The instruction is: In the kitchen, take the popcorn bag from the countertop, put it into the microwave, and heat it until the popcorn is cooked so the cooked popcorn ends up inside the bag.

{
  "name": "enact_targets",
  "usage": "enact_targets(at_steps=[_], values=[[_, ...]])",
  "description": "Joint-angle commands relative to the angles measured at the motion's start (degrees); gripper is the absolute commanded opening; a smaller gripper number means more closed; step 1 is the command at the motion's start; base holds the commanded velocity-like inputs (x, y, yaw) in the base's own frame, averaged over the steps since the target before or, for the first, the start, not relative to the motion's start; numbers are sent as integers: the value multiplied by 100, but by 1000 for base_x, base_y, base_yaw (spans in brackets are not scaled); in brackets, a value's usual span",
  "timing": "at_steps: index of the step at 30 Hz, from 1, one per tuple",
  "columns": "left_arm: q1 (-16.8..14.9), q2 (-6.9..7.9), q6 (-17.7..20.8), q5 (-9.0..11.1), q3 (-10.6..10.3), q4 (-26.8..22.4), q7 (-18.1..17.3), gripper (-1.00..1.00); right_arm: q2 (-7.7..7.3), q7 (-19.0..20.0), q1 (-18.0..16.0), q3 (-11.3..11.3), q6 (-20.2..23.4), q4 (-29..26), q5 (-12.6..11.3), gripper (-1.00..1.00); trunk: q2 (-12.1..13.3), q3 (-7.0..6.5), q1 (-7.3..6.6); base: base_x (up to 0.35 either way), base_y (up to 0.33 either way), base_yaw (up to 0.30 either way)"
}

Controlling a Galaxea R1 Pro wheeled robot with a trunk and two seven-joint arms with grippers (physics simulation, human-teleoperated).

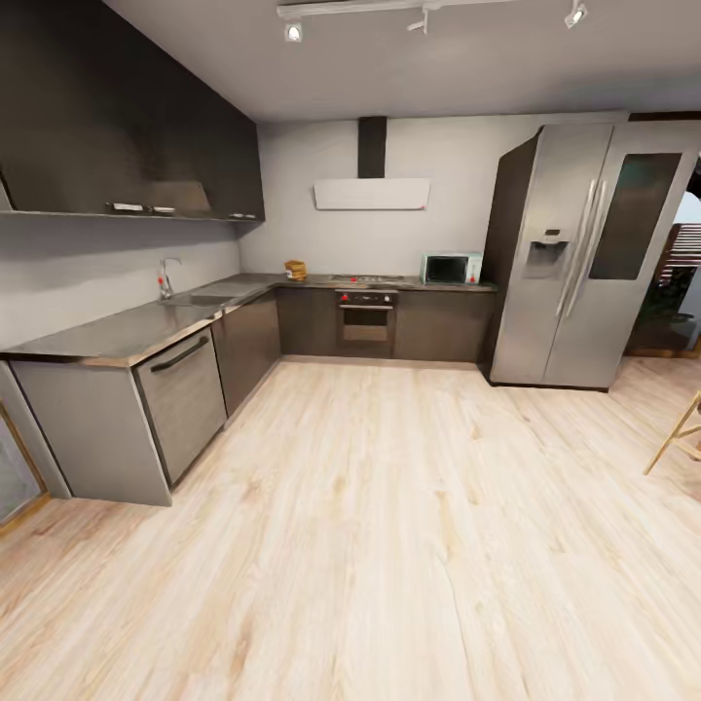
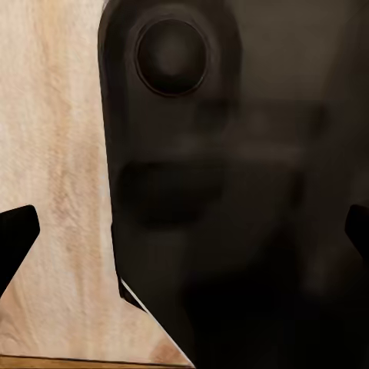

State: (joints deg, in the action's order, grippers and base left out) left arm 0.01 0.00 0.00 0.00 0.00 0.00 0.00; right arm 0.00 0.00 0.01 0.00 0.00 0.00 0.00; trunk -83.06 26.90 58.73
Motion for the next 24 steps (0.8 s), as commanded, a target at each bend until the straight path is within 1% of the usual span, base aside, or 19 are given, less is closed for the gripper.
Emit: enact_targets(at_steps=[1,3,5,12,13,16,24], values=[[-9,-3,-33,33,33,-33,0,100,19,-9,-9,33,-26,0,33,100,-2,3,0,0,0,0],[-9,-5,-35,89,84,-95,0,100,18,-9,-9,64,-21,0,52,100,-2,3,0,0,0,0],[-9,-8,-35,83,83,-94,0,100,16,-9,-9,67,-19,3,53,100,-2,3,0,0,0,0],[-9,-17,-35,309,131,-235,-5,100,-17,-9,-9,71,-31,0,61,100,-2,3,0,3,0,0],[-9,-18,-35,312,131,-236,-7,100,-17,-9,-9,71,-32,0,61,100,-2,3,0,94,0,0],[-9,-18,-32,316,132,-237,-8,100,-17,-9,-9,70,-35,1,62,100,-2,3,0,228,0,0],[-9,-18,-26,316,125,-237,-9,100,-18,-9,-9,70,-35,0,62,100,-2,3,0,312,0,0]])
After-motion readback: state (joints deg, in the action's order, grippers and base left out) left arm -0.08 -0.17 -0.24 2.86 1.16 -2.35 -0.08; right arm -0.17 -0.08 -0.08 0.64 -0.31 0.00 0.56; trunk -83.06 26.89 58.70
